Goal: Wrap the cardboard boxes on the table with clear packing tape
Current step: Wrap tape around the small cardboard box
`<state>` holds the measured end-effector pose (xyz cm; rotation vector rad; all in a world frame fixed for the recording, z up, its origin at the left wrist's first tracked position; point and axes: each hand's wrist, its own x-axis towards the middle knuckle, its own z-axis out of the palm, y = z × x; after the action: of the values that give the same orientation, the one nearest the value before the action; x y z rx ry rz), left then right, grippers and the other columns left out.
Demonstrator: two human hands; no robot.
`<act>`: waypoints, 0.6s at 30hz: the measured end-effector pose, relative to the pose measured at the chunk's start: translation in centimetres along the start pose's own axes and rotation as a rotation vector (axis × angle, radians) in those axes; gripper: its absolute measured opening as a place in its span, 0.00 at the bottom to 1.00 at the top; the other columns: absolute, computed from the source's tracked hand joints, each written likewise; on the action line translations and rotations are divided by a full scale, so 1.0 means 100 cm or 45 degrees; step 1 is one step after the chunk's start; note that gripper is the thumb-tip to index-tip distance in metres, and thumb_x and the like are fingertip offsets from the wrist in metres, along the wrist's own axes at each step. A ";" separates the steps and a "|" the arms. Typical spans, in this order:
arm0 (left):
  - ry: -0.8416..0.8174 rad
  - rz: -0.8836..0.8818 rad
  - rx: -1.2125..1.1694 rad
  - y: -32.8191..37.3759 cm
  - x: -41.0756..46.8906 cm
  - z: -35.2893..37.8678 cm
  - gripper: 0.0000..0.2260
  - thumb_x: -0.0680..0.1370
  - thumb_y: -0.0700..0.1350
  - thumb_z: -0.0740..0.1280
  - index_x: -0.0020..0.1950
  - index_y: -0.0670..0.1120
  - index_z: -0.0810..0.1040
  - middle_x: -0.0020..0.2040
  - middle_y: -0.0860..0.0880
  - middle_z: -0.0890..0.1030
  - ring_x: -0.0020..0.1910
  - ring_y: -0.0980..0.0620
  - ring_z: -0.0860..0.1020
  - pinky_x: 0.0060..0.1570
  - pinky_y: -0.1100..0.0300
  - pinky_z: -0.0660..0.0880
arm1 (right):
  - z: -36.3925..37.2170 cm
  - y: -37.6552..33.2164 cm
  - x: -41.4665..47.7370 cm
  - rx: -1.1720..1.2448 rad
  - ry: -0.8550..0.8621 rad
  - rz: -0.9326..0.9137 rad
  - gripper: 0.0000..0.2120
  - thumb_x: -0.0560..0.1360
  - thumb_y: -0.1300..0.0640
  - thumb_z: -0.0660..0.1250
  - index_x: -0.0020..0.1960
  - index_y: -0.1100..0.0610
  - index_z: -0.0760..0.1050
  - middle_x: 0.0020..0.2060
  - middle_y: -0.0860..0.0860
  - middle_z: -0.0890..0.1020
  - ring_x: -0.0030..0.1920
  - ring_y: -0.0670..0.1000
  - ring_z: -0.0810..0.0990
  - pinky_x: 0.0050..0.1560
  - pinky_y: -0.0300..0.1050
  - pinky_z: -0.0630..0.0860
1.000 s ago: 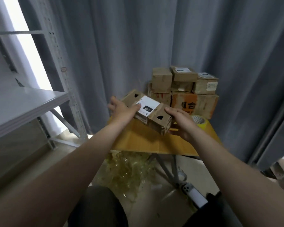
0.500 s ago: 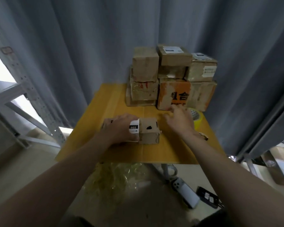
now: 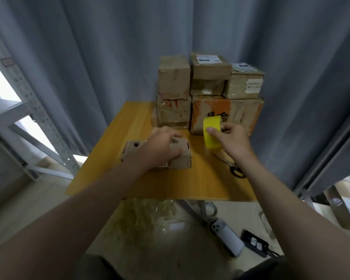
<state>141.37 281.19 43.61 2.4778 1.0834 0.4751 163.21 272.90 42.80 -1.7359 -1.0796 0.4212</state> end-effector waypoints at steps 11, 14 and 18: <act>0.136 0.028 -0.726 0.046 -0.046 -0.030 0.10 0.76 0.45 0.77 0.57 0.49 0.85 0.49 0.52 0.88 0.50 0.55 0.85 0.53 0.53 0.82 | -0.004 -0.072 -0.044 0.197 -0.230 -0.303 0.33 0.71 0.47 0.80 0.69 0.50 0.68 0.60 0.46 0.75 0.52 0.41 0.80 0.46 0.41 0.82; 0.075 0.021 -0.692 0.045 -0.061 -0.038 0.10 0.75 0.44 0.78 0.55 0.51 0.85 0.50 0.51 0.88 0.52 0.51 0.86 0.58 0.45 0.81 | -0.005 -0.076 -0.047 0.131 -0.368 -0.405 0.26 0.72 0.41 0.77 0.68 0.39 0.76 0.67 0.45 0.73 0.66 0.46 0.75 0.68 0.53 0.76; 0.094 0.029 -0.663 0.044 -0.075 -0.046 0.09 0.76 0.44 0.77 0.55 0.47 0.85 0.51 0.49 0.88 0.52 0.49 0.85 0.59 0.41 0.80 | 0.006 -0.086 -0.056 0.404 -0.369 -0.318 0.13 0.73 0.43 0.77 0.56 0.42 0.86 0.61 0.45 0.82 0.62 0.48 0.81 0.61 0.56 0.80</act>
<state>137.18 273.86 48.57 2.0276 0.8266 0.7526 155.72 269.46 48.98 -1.2679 -1.3373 0.6603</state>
